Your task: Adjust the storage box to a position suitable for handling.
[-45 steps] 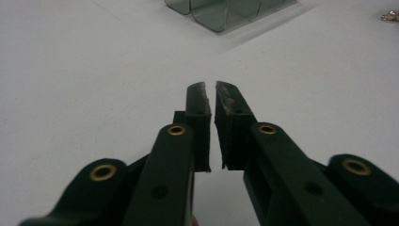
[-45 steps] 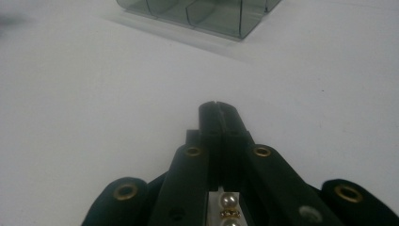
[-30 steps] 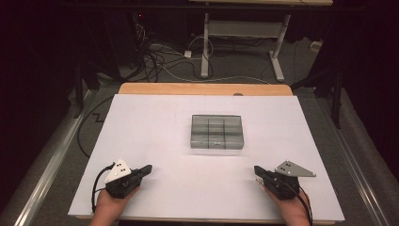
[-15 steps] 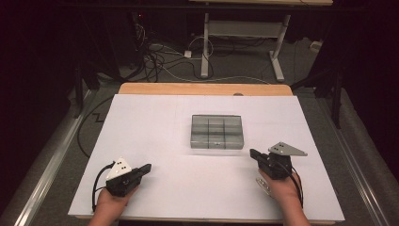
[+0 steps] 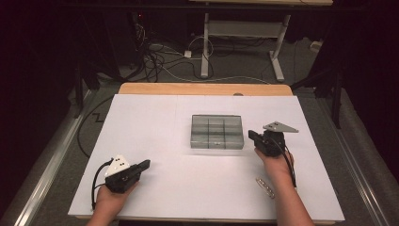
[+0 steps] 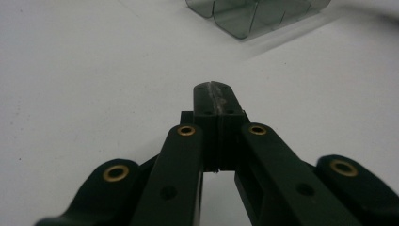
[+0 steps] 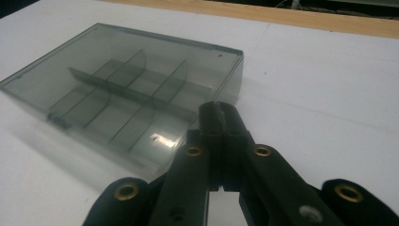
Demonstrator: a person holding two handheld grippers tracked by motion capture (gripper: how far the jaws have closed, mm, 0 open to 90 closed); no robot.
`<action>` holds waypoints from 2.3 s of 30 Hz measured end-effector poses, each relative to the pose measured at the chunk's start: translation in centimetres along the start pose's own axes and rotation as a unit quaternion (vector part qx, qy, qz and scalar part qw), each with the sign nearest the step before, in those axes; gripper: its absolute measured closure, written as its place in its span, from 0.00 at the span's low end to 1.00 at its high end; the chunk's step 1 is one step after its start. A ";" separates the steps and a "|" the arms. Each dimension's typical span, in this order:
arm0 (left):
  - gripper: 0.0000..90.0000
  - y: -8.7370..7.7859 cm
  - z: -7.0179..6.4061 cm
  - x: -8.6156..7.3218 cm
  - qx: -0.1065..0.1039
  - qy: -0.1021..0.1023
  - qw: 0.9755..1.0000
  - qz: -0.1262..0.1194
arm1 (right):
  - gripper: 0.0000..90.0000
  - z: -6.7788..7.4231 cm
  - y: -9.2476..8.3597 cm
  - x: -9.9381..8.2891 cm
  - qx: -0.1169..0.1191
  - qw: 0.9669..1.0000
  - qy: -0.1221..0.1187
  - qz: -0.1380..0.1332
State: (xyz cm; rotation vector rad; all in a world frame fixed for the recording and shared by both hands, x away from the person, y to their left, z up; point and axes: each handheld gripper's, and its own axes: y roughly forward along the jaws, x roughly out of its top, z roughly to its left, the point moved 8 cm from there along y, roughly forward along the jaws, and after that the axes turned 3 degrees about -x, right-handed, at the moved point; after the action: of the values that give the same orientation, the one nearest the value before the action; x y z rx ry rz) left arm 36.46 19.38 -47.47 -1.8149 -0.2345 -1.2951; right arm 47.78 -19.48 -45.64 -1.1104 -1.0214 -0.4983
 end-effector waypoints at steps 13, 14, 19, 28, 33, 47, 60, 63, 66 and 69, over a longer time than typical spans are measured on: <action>0.98 0.0 -0.3 -0.4 -0.012 0.017 1.000 -0.002 | 1.00 -2.6 6.5 3.1 -0.028 0.999 0.021 0.002; 0.98 0.0 -0.3 -0.3 -0.014 0.014 1.000 -0.005 | 1.00 -2.7 6.8 3.3 -0.029 0.999 0.023 0.002; 0.98 -0.1 -0.3 -0.3 -0.019 0.012 1.000 -0.005 | 1.00 -3.0 8.2 3.6 -0.036 0.999 0.024 0.004; 0.98 -0.1 -0.3 -0.4 -0.022 0.009 1.000 -0.006 | 1.00 -3.0 9.5 3.8 -0.023 1.000 0.019 0.007; 0.98 -0.1 -0.2 -0.3 -0.021 0.009 1.000 -0.006 | 1.00 -2.9 9.5 3.9 -0.017 1.000 0.015 0.009; 0.98 -0.2 -0.4 -0.4 -0.029 0.010 0.999 -0.011 | 1.00 -0.7 8.2 3.0 -0.003 1.000 0.000 0.025; 0.98 -0.2 -0.4 -0.4 -0.029 0.011 1.000 -0.004 | 1.00 3.3 4.9 0.8 0.013 0.998 -0.039 0.038; 0.98 -0.2 -0.4 -0.4 -0.027 0.013 1.000 -0.003 | 1.00 4.2 4.0 0.2 0.019 0.998 -0.043 0.040; 0.98 -0.2 -0.4 -0.4 -0.027 0.011 1.000 -0.003 | 1.00 5.1 3.2 -0.4 0.023 0.998 -0.046 0.038; 0.98 -0.2 -0.3 -0.4 -0.028 0.008 1.000 -0.002 | 1.00 6.0 2.2 -1.1 0.024 0.998 -0.051 0.036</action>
State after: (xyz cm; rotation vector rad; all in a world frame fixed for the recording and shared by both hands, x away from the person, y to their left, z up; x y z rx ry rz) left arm 35.94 19.37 -47.71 -1.8510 -0.1959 -1.3306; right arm 46.42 -13.35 -47.16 -1.1348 -1.0729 -0.3591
